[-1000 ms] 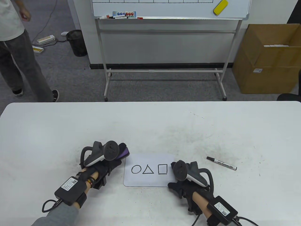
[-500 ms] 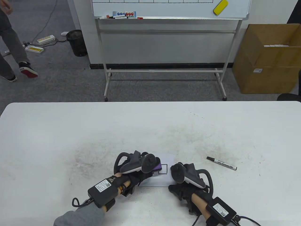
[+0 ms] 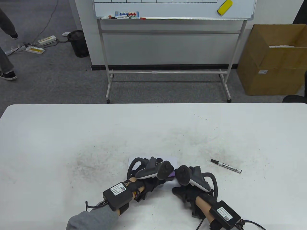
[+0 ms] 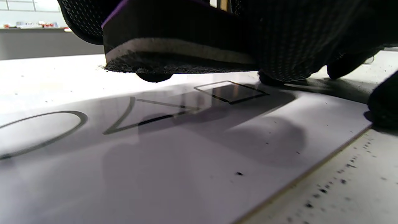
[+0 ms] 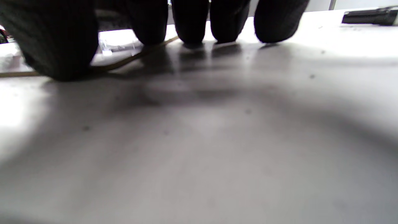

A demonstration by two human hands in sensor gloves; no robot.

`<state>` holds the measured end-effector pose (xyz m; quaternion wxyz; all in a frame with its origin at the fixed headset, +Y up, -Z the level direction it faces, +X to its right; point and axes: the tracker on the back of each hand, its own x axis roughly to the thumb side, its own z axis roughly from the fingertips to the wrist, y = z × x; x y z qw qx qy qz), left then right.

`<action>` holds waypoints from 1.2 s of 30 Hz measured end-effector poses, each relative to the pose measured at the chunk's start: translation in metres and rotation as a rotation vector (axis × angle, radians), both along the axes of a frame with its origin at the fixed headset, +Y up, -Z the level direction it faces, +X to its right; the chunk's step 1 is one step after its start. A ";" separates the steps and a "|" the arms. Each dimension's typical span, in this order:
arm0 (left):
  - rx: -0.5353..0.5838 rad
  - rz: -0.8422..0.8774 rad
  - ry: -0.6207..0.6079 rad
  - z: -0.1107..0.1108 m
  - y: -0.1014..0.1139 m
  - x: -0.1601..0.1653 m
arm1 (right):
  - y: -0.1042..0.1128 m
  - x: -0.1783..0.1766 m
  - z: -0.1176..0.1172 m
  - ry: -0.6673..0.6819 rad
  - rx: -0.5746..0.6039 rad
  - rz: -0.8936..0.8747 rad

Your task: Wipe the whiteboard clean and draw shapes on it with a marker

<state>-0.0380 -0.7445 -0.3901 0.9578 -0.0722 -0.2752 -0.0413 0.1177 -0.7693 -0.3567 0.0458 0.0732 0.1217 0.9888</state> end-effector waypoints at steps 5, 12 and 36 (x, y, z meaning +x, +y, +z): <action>-0.001 -0.022 -0.008 -0.003 -0.007 -0.001 | 0.000 0.000 0.000 0.004 0.001 0.006; 0.049 -0.122 -0.054 0.000 -0.005 -0.012 | 0.000 -0.001 -0.001 0.008 0.001 0.018; 0.003 -0.100 0.112 0.005 0.011 -0.125 | 0.000 -0.002 -0.001 0.002 -0.003 0.022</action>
